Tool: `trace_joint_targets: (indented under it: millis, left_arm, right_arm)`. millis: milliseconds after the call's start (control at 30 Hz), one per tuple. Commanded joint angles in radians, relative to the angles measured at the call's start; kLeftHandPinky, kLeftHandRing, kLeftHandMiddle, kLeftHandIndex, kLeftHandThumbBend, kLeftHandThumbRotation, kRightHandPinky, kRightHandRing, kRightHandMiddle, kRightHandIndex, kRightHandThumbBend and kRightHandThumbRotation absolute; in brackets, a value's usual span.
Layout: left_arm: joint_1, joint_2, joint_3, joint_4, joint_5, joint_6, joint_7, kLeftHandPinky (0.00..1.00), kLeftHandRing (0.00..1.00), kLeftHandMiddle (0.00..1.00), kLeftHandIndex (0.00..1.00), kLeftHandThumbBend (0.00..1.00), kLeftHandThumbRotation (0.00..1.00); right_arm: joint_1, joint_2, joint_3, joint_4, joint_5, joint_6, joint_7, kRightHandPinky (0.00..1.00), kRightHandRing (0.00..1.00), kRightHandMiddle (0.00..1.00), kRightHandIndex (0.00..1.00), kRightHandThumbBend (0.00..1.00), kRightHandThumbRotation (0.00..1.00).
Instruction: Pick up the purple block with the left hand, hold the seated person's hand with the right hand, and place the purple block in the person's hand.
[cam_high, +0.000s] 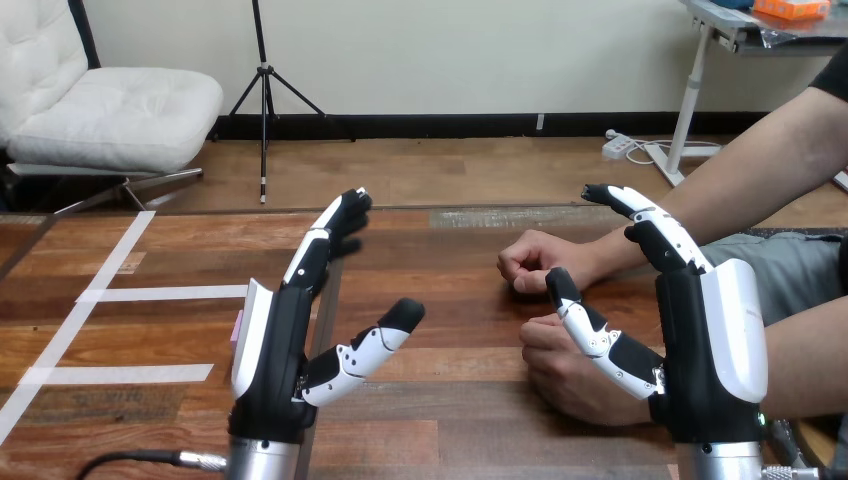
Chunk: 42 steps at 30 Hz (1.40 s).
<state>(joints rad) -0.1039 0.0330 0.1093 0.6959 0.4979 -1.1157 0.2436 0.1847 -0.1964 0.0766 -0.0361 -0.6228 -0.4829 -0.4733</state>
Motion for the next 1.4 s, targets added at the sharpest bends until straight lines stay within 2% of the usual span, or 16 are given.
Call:
trace_joint_targets:
  millis: [0, 267, 400, 767, 1267, 1367]
  left_arm:
    - [-0.033, 0.107, 0.038, -0.183, 0.249, 0.091, 0.212, 0.87, 0.9, 0.92, 0.91, 0.66, 0.65]
    - [-0.03, 0.168, 0.004, -0.232, 0.338, 0.197, 0.29, 0.88, 0.93, 0.95, 0.93, 0.65, 0.69]
    - [-0.024, 0.204, -0.014, -0.262, 0.352, 0.254, 0.281, 0.89, 0.95, 0.96, 0.93, 0.67, 0.71]
    - [-0.025, 0.298, -0.07, -0.302, 0.362, 0.353, 0.274, 0.98, 0.99, 0.99, 0.96, 0.7, 0.76]
    - [-0.032, 0.388, -0.119, -0.34, 0.393, 0.495, 0.272, 1.0, 1.0, 1.0, 1.0, 0.73, 0.83]
    - [-0.035, 0.408, -0.128, -0.344, 0.394, 0.528, 0.255, 1.0, 1.0, 1.0, 1.0, 0.74, 0.85]
  right_arm:
    - [-0.041, 0.009, -0.008, -0.036, 0.011, -0.007, -0.003, 0.74, 0.82, 0.83, 0.79, 0.44, 0.39]
    - [-0.041, 0.009, -0.005, -0.03, 0.012, -0.013, -0.005, 0.75, 0.82, 0.83, 0.79, 0.44, 0.38]
    - [-0.04, 0.01, -0.005, -0.027, 0.013, -0.014, -0.006, 0.75, 0.82, 0.83, 0.78, 0.44, 0.37]
    - [-0.039, 0.009, -0.006, -0.024, 0.012, -0.015, -0.007, 0.75, 0.82, 0.83, 0.79, 0.44, 0.36]
    - [-0.038, 0.005, -0.007, -0.025, 0.006, -0.005, -0.003, 0.75, 0.82, 0.83, 0.79, 0.43, 0.36]
    - [-0.038, 0.005, -0.007, -0.025, 0.004, -0.002, -0.001, 0.76, 0.83, 0.83, 0.79, 0.43, 0.36]
